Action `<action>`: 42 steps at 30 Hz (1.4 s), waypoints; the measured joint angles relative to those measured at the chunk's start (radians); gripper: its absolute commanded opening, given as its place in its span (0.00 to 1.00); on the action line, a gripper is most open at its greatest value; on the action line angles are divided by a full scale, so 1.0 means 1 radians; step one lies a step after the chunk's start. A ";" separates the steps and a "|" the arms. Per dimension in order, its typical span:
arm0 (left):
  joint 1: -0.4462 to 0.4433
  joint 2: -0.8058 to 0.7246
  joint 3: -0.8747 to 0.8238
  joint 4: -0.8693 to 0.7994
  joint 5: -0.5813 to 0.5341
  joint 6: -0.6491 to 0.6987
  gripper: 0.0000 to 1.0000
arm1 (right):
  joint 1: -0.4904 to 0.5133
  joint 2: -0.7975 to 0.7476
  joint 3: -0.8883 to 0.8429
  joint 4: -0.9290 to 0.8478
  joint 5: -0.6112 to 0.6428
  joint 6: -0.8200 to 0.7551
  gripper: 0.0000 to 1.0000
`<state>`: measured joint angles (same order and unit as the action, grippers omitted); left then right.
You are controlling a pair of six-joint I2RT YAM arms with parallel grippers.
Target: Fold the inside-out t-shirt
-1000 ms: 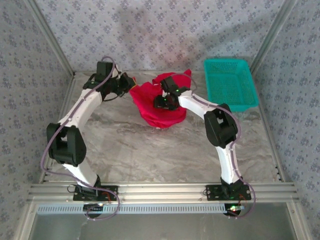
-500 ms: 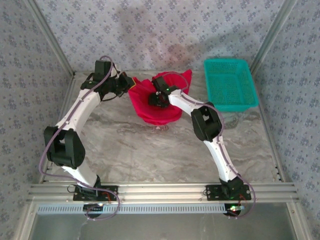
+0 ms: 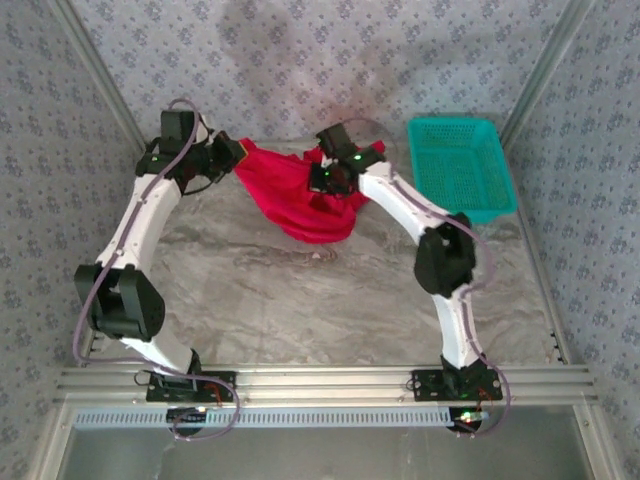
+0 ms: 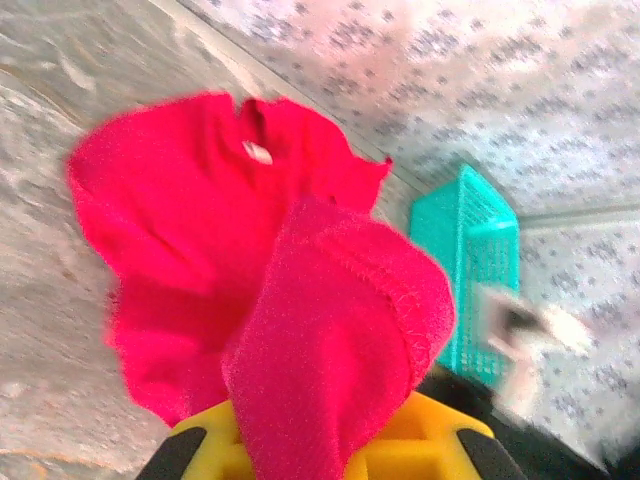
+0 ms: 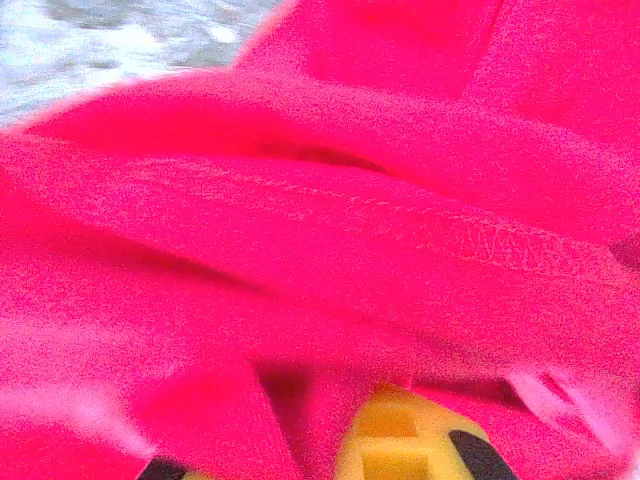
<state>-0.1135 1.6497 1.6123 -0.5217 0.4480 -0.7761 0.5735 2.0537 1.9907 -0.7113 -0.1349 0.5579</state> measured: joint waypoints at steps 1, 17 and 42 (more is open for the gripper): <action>0.015 0.030 0.018 -0.008 -0.008 0.013 0.00 | -0.004 -0.075 -0.024 -0.013 -0.022 -0.011 0.00; -0.038 0.098 -0.119 0.002 -0.088 0.171 0.69 | -0.127 -0.430 -0.252 0.057 -0.307 0.109 0.00; -0.394 0.127 -0.317 0.386 0.040 0.180 0.62 | -0.139 -0.309 -0.342 0.171 -0.307 0.200 0.00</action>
<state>-0.5079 1.7771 1.2953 -0.1352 0.4881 -0.5961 0.4343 1.7443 1.6489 -0.5407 -0.4423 0.7578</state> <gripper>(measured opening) 0.767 0.066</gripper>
